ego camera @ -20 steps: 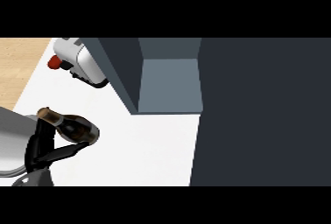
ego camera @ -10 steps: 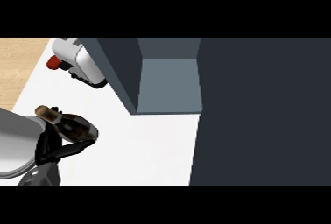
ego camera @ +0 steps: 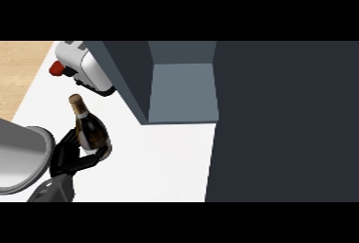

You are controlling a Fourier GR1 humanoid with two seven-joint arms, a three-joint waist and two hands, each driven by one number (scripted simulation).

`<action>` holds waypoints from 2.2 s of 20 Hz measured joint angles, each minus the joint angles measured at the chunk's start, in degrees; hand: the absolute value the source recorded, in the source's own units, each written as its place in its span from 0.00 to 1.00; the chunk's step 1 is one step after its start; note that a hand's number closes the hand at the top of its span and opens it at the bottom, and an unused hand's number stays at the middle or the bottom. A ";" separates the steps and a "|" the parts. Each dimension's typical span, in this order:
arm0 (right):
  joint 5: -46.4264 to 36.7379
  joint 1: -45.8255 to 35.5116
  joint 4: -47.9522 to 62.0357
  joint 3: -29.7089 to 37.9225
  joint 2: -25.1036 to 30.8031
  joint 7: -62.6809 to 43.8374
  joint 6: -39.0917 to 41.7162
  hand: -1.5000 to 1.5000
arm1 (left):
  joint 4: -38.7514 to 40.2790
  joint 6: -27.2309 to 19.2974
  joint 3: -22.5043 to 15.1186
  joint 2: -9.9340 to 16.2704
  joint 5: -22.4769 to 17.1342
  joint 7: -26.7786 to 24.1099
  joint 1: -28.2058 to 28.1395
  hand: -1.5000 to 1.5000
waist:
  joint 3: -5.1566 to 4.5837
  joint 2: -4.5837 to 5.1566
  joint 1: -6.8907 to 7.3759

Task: Pick up the wine, place it into the cabinet and close the cabinet

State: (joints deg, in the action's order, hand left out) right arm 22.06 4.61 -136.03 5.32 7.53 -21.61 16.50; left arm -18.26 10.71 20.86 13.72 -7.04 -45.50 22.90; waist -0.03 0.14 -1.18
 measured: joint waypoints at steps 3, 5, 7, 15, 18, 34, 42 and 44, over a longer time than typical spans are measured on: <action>0.07 0.63 -0.10 -0.62 -0.54 0.24 -0.13 0.00 | 1.25 -1.49 -0.55 -0.09 0.92 -2.37 0.91 1.00 | 0.06 -0.05 0.04; 0.07 1.11 -0.10 -1.10 -0.77 0.39 0.00 0.00 | 2.21 -2.91 -0.39 -0.63 0.99 -4.10 1.59 1.00 | 0.14 -0.10 0.08; 0.22 1.04 -0.05 -0.22 -0.18 0.10 0.17 0.00 | 2.43 -2.13 -0.40 -0.71 0.90 -6.59 0.61 1.00 | 0.22 -0.18 0.19; 0.28 2.64 0.11 -0.79 -0.99 1.29 0.34 0.00 | -3.35 1.36 -1.92 -3.48 -0.52 -9.65 -5.28 1.00 | 0.38 -0.54 0.92; 0.46 3.35 0.20 0.13 -0.48 1.82 1.24 0.00 | -7.45 2.17 -3.60 -4.95 -0.65 -8.71 -7.37 1.00 | 0.30 -0.53 1.07; 0.48 4.27 0.13 -1.30 -0.63 1.87 0.33 0.00 | -54.50 -3.46 -20.01 -13.16 -5.32 13.48 -28.14 1.00 | 0.13 -0.55 1.51; 0.22 3.09 0.21 -2.14 -1.31 1.86 -1.10 0.00 | -73.23 -14.51 -30.56 -13.62 -4.75 24.13 -33.79 1.00 | 0.07 -0.34 1.21; 0.12 2.56 0.51 -1.39 -0.96 1.95 -0.95 0.00 | -75.80 -17.49 -32.91 -13.65 -4.40 26.79 -32.92 1.00 | 0.06 -0.30 1.15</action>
State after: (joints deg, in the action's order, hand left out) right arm 22.18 7.17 -135.52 3.93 6.57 -19.65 15.54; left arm -94.06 -6.78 -12.06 0.06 -11.44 -18.70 -10.02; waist 0.02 -0.16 -0.03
